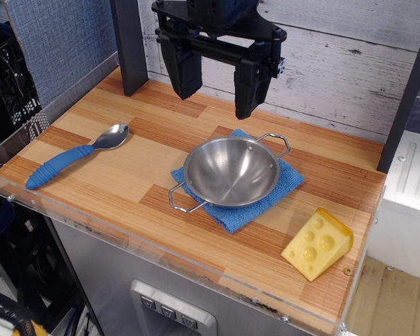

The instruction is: Put the bowl between the towel and spoon

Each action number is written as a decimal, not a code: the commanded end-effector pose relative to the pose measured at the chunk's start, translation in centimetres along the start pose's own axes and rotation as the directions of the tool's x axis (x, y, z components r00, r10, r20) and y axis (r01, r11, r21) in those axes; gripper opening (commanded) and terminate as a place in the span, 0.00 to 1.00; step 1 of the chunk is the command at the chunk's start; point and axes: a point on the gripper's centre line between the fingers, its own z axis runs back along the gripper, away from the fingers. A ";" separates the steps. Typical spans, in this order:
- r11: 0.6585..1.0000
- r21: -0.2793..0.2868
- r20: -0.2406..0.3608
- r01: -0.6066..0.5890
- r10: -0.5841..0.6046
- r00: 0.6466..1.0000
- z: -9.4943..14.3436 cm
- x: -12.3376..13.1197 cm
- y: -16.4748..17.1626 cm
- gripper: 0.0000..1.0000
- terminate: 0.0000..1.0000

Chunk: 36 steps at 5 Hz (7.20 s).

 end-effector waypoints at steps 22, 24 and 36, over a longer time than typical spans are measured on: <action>0.985 0.065 -0.051 -0.161 0.164 0.985 -9.2 5.2 9.6 0.00 0.00; 0.978 0.101 -0.077 -0.181 0.189 0.979 -11.6 6.0 10.5 0.00 0.00; 0.994 0.014 0.102 -0.105 0.104 0.989 -1.5 5.2 7.4 1.00 0.00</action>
